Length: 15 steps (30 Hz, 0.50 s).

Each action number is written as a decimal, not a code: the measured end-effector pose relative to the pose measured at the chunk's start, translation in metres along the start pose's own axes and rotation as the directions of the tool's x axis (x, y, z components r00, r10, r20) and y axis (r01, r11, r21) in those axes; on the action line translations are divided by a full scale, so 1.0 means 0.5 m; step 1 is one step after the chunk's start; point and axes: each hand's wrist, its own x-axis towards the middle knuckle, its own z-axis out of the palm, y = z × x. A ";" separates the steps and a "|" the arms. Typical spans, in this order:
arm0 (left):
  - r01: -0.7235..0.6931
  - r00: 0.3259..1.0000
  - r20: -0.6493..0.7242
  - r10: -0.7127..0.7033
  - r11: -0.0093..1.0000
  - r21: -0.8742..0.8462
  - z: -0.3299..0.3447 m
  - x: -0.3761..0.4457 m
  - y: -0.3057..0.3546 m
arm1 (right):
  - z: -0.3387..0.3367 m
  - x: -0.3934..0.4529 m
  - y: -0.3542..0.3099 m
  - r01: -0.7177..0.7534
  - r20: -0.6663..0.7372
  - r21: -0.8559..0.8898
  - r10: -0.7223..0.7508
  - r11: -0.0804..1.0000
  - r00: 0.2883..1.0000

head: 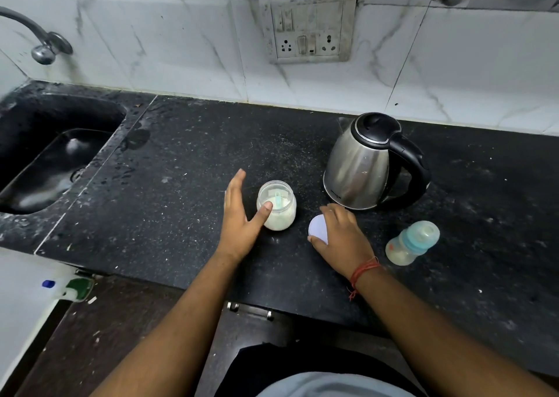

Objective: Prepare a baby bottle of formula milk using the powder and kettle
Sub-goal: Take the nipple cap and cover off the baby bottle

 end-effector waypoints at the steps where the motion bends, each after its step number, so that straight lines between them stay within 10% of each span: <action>1: -0.063 0.998 -0.014 0.063 0.997 0.041 0.000 0.005 0.008 | -0.004 -0.001 -0.002 0.016 -0.026 0.003 -0.016 1.000 1.000; 15: -0.462 0.881 0.217 0.420 0.862 0.208 0.103 0.008 0.142 | -0.101 -0.062 0.011 0.211 -0.159 -0.145 -0.233 0.967 0.959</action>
